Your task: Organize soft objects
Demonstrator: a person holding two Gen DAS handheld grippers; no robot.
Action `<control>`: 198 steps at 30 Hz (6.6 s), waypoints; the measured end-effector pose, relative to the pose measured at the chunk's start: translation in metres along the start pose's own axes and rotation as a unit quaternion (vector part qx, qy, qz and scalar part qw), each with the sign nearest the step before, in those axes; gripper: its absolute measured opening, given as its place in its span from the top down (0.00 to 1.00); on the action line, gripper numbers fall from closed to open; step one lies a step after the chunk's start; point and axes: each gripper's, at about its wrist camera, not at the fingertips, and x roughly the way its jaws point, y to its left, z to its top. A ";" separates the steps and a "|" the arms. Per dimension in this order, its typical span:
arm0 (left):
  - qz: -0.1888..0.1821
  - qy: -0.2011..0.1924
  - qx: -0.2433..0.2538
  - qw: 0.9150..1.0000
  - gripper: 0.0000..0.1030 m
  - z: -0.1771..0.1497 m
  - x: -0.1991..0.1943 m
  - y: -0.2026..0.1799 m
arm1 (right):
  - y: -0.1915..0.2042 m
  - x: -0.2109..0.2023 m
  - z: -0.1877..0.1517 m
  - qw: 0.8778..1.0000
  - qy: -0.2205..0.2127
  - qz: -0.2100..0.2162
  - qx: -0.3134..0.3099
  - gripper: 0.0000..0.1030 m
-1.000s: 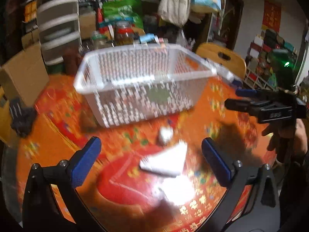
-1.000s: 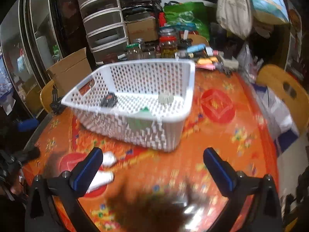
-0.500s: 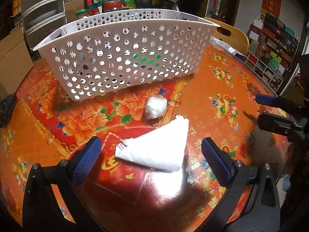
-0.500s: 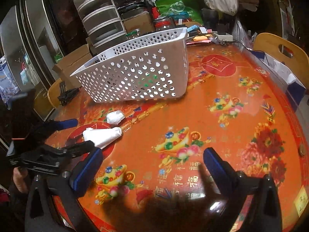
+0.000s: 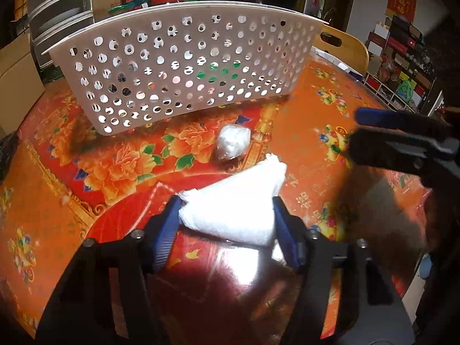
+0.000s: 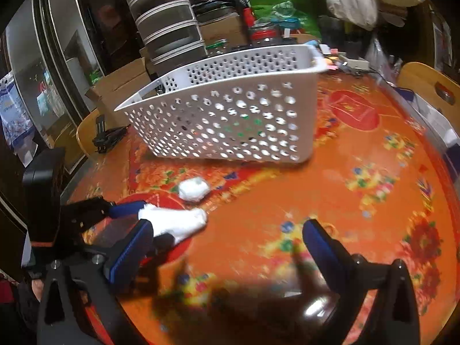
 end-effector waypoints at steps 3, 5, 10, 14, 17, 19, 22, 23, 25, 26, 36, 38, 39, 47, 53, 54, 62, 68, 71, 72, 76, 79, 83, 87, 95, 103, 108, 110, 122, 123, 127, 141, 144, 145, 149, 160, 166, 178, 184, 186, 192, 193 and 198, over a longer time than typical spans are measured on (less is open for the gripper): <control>-0.001 -0.002 -0.002 1.000 0.48 -0.004 -0.002 0.005 | 0.007 0.016 0.009 1.000 0.011 0.004 -0.001 0.00; 0.000 -0.002 -0.006 1.000 0.48 -0.007 -0.005 0.011 | 0.011 0.028 0.013 1.000 0.023 0.005 -0.002 0.00; 0.008 -0.006 -0.024 1.000 0.48 -0.019 -0.018 0.032 | 0.027 0.063 0.021 0.998 0.051 -0.015 -0.029 0.04; 0.014 -0.014 -0.035 0.999 0.48 -0.029 -0.031 0.047 | 0.037 0.082 0.022 0.997 0.065 -0.021 -0.046 0.16; 0.016 -0.019 -0.041 0.999 0.48 -0.033 -0.036 0.054 | 0.044 0.090 0.023 0.996 0.067 -0.029 -0.058 0.19; 0.016 -0.022 -0.044 0.999 0.48 -0.035 -0.038 0.058 | 0.048 0.095 0.023 0.995 0.071 -0.034 -0.064 0.22; 0.014 -0.027 -0.049 0.998 0.48 -0.038 -0.043 0.060 | 0.051 0.100 0.024 0.994 0.074 -0.038 -0.068 0.29; 0.014 -0.028 -0.051 0.998 0.48 -0.040 -0.045 0.061 | 0.053 0.101 0.024 0.994 0.074 -0.040 -0.069 0.30; 0.014 -0.032 -0.055 0.998 0.48 -0.042 -0.048 0.065 | 0.054 0.103 0.024 0.994 0.074 -0.045 -0.073 0.32; 0.015 -0.033 -0.057 0.998 0.48 -0.042 -0.049 0.064 | 0.053 0.103 0.024 0.993 0.074 -0.047 -0.074 0.34; 0.014 -0.040 -0.068 0.997 0.48 -0.046 -0.052 0.070 | 0.062 0.104 0.020 0.992 0.068 -0.053 -0.094 0.60; 0.014 -0.042 -0.068 0.997 0.48 -0.046 -0.053 0.069 | 0.062 0.101 0.018 0.992 0.065 -0.054 -0.096 0.61; 0.014 -0.043 -0.068 0.997 0.48 -0.046 -0.054 0.068 | 0.060 0.097 0.017 0.992 0.062 -0.055 -0.097 0.61; 0.005 -0.071 -0.062 0.996 0.48 -0.047 -0.070 0.059 | 0.039 0.050 0.005 0.995 0.028 -0.054 -0.082 0.61; 0.002 -0.087 -0.059 0.994 0.48 -0.045 -0.085 0.053 | 0.018 0.009 -0.009 0.996 0.004 -0.061 -0.065 0.61; 0.002 -0.092 -0.058 0.994 0.48 -0.043 -0.090 0.051 | 0.015 0.000 -0.011 0.996 -0.003 -0.062 -0.063 0.61; 0.003 -0.122 -0.052 0.991 0.48 -0.035 -0.120 0.040 | 0.019 -0.055 -0.024 0.994 -0.044 -0.071 -0.071 0.61; 0.005 -0.140 -0.054 0.989 0.48 -0.017 -0.142 0.037 | 0.028 -0.085 -0.016 0.991 -0.076 -0.073 -0.082 0.61; 0.004 -0.152 -0.055 0.987 0.48 -0.005 -0.155 0.036 | 0.032 -0.094 -0.007 0.989 -0.089 -0.074 -0.087 0.61; 0.005 -0.158 -0.054 0.986 0.48 0.002 -0.161 0.036 | 0.034 -0.098 -0.003 0.989 -0.093 -0.075 -0.090 0.61; 0.005 -0.173 -0.056 0.983 0.48 0.026 -0.176 0.039 | 0.038 -0.105 0.015 0.986 -0.103 -0.078 -0.102 0.61; 0.001 -0.178 -0.059 0.982 0.48 0.054 -0.181 0.044 | 0.042 -0.107 0.035 0.984 -0.108 -0.082 -0.113 0.61; 0.002 -0.175 -0.056 0.983 0.48 0.090 -0.178 0.045 | 0.043 -0.099 0.066 0.982 -0.110 -0.087 -0.127 0.61; 0.006 -0.167 -0.059 0.984 0.48 0.128 -0.165 0.049 | 0.038 -0.079 0.101 0.982 -0.105 -0.092 -0.131 0.61; 0.024 -0.112 -0.071 0.991 0.48 0.190 -0.107 0.062 | 0.027 -0.021 0.155 0.985 -0.058 -0.102 -0.125 0.61; 0.062 -0.042 -0.075 0.994 0.48 0.220 -0.026 0.077 | 0.004 0.048 0.179 0.983 0.016 -0.143 -0.114 0.61; 0.087 -0.005 -0.071 0.994 0.48 0.228 0.020 0.084 | -0.010 0.084 0.184 0.980 0.063 -0.156 -0.103 0.61; 0.089 0.004 -0.067 0.994 0.48 0.227 0.031 0.085 | -0.011 0.092 0.184 0.979 0.073 -0.158 -0.104 0.61; 0.088 0.032 -0.071 0.993 0.48 0.219 0.057 0.097 | -0.018 0.114 0.183 0.976 0.102 -0.160 -0.104 0.60; 0.088 0.031 -0.071 0.993 0.47 0.219 0.058 0.097 | -0.018 0.113 0.183 0.977 0.101 -0.159 -0.103 0.60; 0.084 0.027 -0.071 0.994 0.38 0.218 0.056 0.096 | -0.019 0.111 0.184 0.980 0.098 -0.146 -0.091 0.42; 0.076 -0.058 -0.053 0.994 0.00 0.202 -0.024 0.078 | -0.011 0.053 0.170 0.990 0.039 -0.099 -0.095 0.05; 0.078 -0.069 -0.045 0.994 0.00 0.195 -0.041 0.070 | -0.009 0.040 0.162 0.992 0.028 -0.087 -0.091 0.03; 0.078 -0.071 -0.041 0.994 0.00 0.192 -0.046 0.067 | -0.007 0.035 0.159 0.992 0.026 -0.083 -0.090 0.02; 0.092 -0.081 -0.019 0.992 0.00 0.173 -0.067 0.052 | 0.002 0.018 0.144 0.992 0.008 -0.077 -0.096 0.00; 0.125 -0.148 0.003 0.981 0.00 0.093 -0.143 0.024 | 0.026 -0.055 0.083 0.985 -0.071 -0.120 -0.101 0.00; 0.126 -0.168 -0.004 0.978 0.00 0.044 -0.174 0.004 | 0.037 -0.086 0.038 0.985 -0.084 -0.131 -0.069 0.00; 0.128 -0.215 -0.013 0.968 0.00 -0.042 -0.253 -0.035 | 0.080 -0.144 -0.033 0.986 -0.108 -0.096 -0.081 0.00; 0.136 -0.238 -0.025 0.961 0.00 -0.070 -0.308 -0.045 | 0.111 -0.197 -0.046 0.977 -0.156 -0.097 -0.105 0.00; 0.135 -0.231 -0.037 0.963 0.00 -0.074 -0.319 -0.042 | 0.119 -0.209 -0.048 0.976 -0.163 -0.099 -0.109 0.00; 0.139 -0.226 -0.041 0.963 0.00 -0.078 -0.334 -0.046 | 0.138 -0.224 -0.050 0.974 -0.162 -0.107 -0.120 0.00; 0.138 -0.226 -0.040 0.963 0.00 -0.078 -0.334 -0.048 | 0.137 -0.224 -0.049 0.974 -0.162 -0.108 -0.118 0.00; 0.133 -0.225 -0.031 0.965 0.00 -0.071 -0.329 -0.053 | 0.127 -0.219 -0.043 0.975 -0.160 -0.117 -0.098 0.00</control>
